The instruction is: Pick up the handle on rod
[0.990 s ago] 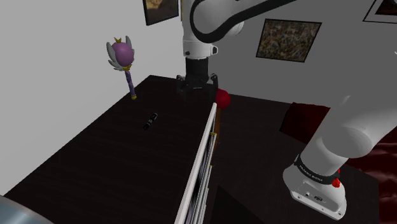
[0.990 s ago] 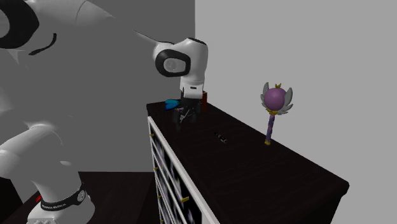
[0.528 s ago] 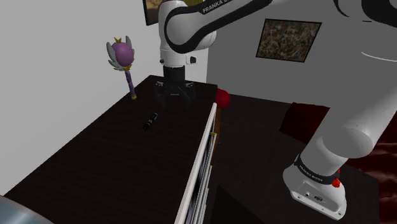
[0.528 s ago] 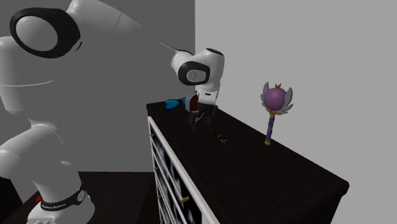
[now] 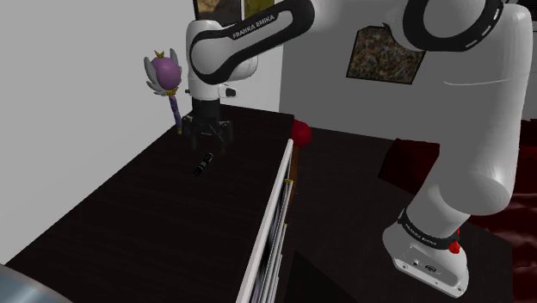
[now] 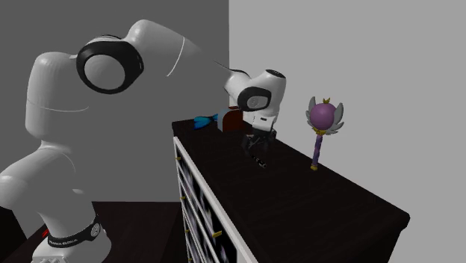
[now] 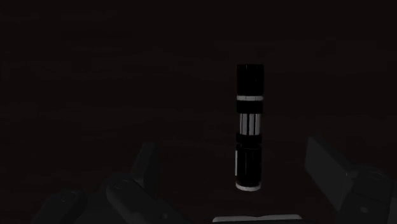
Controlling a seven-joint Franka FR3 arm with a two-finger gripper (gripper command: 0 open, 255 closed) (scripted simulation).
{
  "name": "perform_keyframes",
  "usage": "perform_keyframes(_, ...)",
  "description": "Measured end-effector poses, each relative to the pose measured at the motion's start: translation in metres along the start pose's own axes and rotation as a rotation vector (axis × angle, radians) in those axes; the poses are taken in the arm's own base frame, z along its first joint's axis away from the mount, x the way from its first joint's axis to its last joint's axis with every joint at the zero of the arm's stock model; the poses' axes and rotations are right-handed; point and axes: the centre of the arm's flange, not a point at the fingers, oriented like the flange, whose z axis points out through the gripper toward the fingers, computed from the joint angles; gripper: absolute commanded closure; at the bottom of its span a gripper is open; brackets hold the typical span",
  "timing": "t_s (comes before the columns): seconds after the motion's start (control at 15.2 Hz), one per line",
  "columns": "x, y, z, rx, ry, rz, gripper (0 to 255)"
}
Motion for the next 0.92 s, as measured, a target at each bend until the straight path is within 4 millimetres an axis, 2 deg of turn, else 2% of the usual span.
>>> perform_keyframes(0.13, 0.004, -0.013, 0.010, 0.005, -0.004, 0.025, 0)
perform_keyframes(0.59, 0.013, -0.018, 0.042, 0.006, -0.006, 0.034, 0)
perform_keyframes(0.66, 0.014, -0.018, 0.044, 0.006, -0.006, 0.034, 255)
perform_keyframes(0.92, 0.014, -0.019, 0.043, 0.011, -0.005, 0.033, 255)
